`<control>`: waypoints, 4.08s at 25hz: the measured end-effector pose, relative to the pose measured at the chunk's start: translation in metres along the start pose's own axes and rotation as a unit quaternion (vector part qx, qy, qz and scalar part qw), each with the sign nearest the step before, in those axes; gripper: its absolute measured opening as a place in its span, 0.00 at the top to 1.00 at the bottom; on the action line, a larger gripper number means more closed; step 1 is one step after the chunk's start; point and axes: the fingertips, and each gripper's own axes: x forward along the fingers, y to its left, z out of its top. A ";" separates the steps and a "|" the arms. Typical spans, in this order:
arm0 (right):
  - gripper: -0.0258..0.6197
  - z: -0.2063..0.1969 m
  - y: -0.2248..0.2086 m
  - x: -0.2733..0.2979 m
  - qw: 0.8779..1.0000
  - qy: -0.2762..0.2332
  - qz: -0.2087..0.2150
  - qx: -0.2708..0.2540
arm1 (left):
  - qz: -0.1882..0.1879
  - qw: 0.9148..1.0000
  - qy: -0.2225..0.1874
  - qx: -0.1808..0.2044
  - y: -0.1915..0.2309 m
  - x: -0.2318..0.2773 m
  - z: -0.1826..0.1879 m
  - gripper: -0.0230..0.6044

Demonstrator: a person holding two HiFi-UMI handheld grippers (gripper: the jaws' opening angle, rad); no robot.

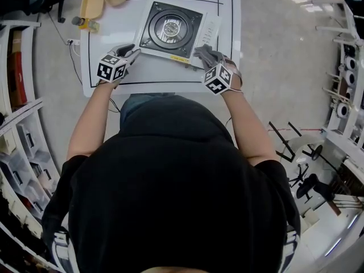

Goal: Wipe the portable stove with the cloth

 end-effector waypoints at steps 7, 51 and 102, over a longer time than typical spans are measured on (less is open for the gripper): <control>0.78 -0.009 0.028 -0.014 0.999 -0.015 0.027 0.013 | -0.001 1.000 -0.007 -0.030 -0.006 -0.006 -0.006 0.74; 0.78 0.090 0.109 0.000 0.976 -0.141 0.165 -0.011 | -0.033 0.996 -0.024 -0.080 -0.019 -0.023 -0.034 0.75; 0.79 0.204 0.105 0.052 0.953 -0.145 0.263 -0.039 | -0.106 0.978 -0.078 -0.160 -0.002 -0.028 -0.033 0.77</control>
